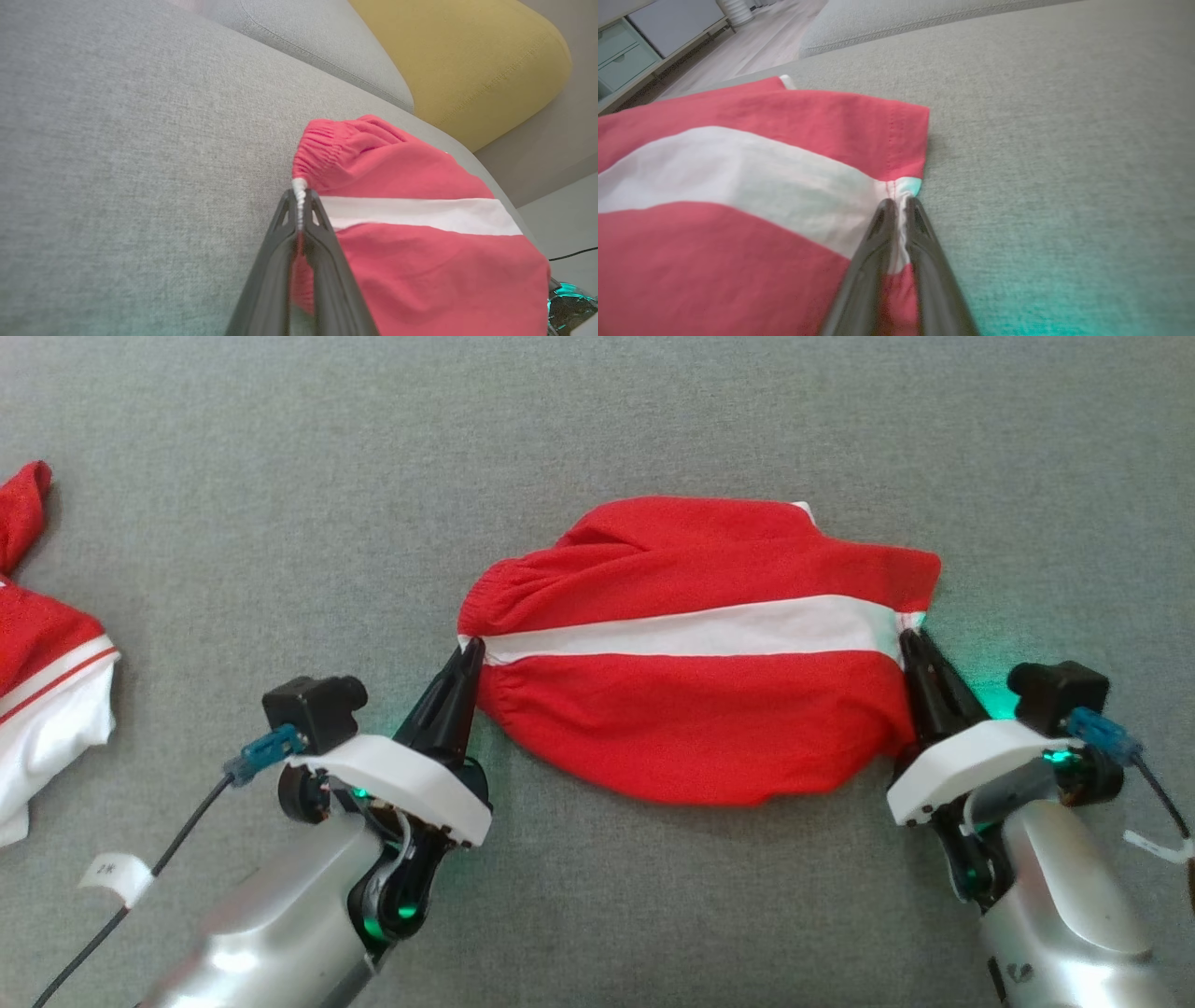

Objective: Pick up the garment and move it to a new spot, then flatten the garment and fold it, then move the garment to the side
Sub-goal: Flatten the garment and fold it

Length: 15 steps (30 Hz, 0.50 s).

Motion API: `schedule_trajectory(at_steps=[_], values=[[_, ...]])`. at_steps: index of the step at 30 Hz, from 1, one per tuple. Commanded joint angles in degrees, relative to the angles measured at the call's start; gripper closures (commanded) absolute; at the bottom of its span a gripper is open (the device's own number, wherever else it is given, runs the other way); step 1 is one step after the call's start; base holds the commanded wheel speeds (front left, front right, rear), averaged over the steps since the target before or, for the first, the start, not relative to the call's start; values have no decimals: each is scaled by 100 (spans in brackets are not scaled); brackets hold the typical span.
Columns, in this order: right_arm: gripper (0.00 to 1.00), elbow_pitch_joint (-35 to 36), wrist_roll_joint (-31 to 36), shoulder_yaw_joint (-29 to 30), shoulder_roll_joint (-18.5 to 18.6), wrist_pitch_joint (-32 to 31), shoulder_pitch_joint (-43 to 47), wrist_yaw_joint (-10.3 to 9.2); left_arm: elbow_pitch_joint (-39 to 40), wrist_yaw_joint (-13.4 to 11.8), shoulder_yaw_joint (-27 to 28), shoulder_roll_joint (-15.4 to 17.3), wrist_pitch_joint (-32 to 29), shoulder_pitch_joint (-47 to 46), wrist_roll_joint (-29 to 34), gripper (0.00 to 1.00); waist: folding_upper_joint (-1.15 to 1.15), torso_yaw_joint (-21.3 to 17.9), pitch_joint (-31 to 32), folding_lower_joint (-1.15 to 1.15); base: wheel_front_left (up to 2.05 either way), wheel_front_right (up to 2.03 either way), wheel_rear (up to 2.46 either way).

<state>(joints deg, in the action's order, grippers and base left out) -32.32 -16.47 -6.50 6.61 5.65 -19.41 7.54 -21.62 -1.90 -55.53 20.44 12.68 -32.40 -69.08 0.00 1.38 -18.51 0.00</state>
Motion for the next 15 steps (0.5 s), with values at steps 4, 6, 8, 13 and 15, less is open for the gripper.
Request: schedule_trajectory(at_steps=[4,6,8,13,15], values=[[100,-56,-157,-339,104,-206,97,-5,59,54,184,86,60,-147,55,100,0,-33,81,0,0,0,0],[100,-9,-213,-367,146,-135,99,-5,55,54,213,97,88,-151,94,100,0,-56,137,0,0,0,0],[100,141,-201,-249,213,123,103,-5,99,39,263,144,145,-197,266,100,0,-92,246,0,0,0,0],[100,650,-139,21,266,415,116,-5,392,-14,482,299,208,-389,675,100,0,-253,485,0,0,0,0],[100,971,-181,107,254,419,137,-5,613,-59,608,351,219,-458,852,100,0,-329,612,0,0,0,0]])
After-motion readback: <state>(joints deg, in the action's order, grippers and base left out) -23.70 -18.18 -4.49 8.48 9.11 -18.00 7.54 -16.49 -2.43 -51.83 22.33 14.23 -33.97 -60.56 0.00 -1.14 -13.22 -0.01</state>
